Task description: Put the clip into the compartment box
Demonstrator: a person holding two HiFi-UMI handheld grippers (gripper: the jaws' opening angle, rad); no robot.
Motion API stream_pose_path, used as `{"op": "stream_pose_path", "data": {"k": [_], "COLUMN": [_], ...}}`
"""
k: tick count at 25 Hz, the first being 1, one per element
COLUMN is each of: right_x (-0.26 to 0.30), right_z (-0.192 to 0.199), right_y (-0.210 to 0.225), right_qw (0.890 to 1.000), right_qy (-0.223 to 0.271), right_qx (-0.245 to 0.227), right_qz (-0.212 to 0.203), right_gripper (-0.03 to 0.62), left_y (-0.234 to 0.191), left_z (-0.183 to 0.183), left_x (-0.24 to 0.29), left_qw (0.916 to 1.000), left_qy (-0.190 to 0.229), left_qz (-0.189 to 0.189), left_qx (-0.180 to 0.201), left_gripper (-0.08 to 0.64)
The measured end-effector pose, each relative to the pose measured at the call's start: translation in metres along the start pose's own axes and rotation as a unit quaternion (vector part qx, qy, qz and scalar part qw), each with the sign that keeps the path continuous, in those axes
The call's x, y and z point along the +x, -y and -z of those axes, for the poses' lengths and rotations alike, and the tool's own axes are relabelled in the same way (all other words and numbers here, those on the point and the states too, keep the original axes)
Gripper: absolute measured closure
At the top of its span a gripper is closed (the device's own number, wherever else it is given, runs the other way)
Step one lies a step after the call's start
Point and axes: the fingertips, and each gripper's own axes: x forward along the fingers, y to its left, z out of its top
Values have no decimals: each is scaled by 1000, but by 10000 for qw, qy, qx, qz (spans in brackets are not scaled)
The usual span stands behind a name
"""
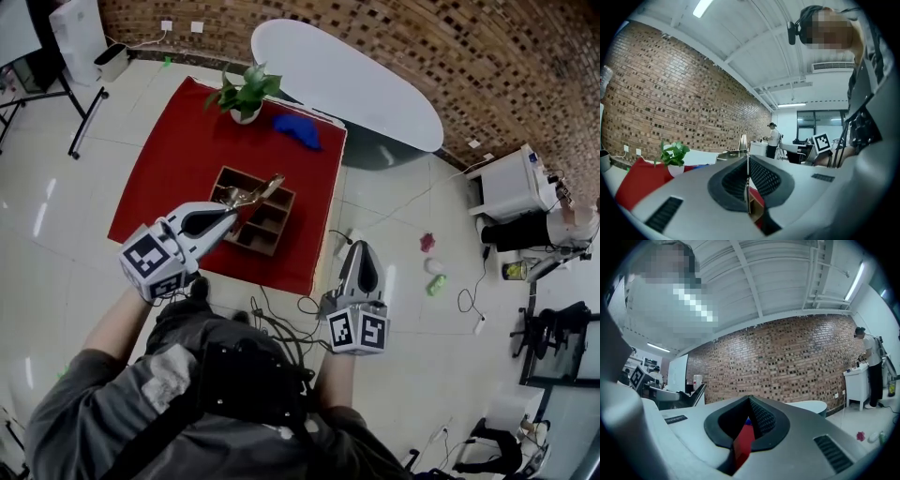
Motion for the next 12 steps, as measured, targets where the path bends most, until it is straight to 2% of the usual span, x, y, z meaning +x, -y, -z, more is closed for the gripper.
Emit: {"op": "stream_pose_path", "data": {"k": [4, 8, 12], "right_x": [-20, -35, -50], "right_z": [8, 16, 24], "right_y": [22, 42, 56], "right_qw": [9995, 9988, 9973], "right_qy": [-96, -113, -197], "right_qx": [-18, -39, -53], "right_qz": [311, 477, 701], "right_gripper": [581, 581, 581], "left_y": [12, 31, 36], "left_z": [31, 68, 102], "left_x": [30, 52, 66], "left_qw": [9982, 9916, 9887], "left_qy": [-70, -329, -513], "left_qz": [397, 806, 942], "left_qx": [439, 959, 1044], "left_gripper": [551, 551, 551]}}
